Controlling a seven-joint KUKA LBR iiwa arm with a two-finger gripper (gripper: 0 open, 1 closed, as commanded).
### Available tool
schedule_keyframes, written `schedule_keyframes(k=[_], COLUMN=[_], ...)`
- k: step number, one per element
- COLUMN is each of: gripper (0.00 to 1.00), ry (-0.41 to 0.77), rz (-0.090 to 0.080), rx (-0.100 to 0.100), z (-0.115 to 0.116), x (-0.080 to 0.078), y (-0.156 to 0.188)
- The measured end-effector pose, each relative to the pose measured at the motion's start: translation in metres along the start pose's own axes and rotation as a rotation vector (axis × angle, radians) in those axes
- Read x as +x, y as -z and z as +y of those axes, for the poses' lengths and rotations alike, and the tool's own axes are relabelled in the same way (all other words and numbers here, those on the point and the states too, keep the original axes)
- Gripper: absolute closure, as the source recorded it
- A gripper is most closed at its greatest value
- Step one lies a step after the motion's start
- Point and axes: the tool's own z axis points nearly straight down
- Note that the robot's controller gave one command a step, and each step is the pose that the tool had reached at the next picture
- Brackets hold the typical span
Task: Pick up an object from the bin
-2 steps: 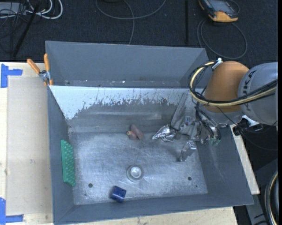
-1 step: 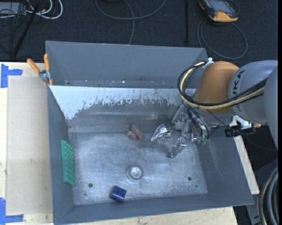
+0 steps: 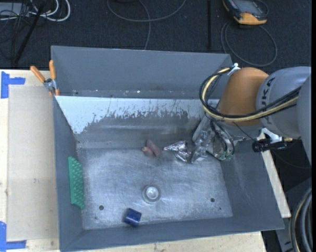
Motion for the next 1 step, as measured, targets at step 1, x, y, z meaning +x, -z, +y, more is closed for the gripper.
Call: schedule_keyframes(k=[1], gripper=[1.0], ry=[0.069], rz=[-0.012], rx=[0.0], z=[-0.0048], x=[0.0113], y=[0.1273])
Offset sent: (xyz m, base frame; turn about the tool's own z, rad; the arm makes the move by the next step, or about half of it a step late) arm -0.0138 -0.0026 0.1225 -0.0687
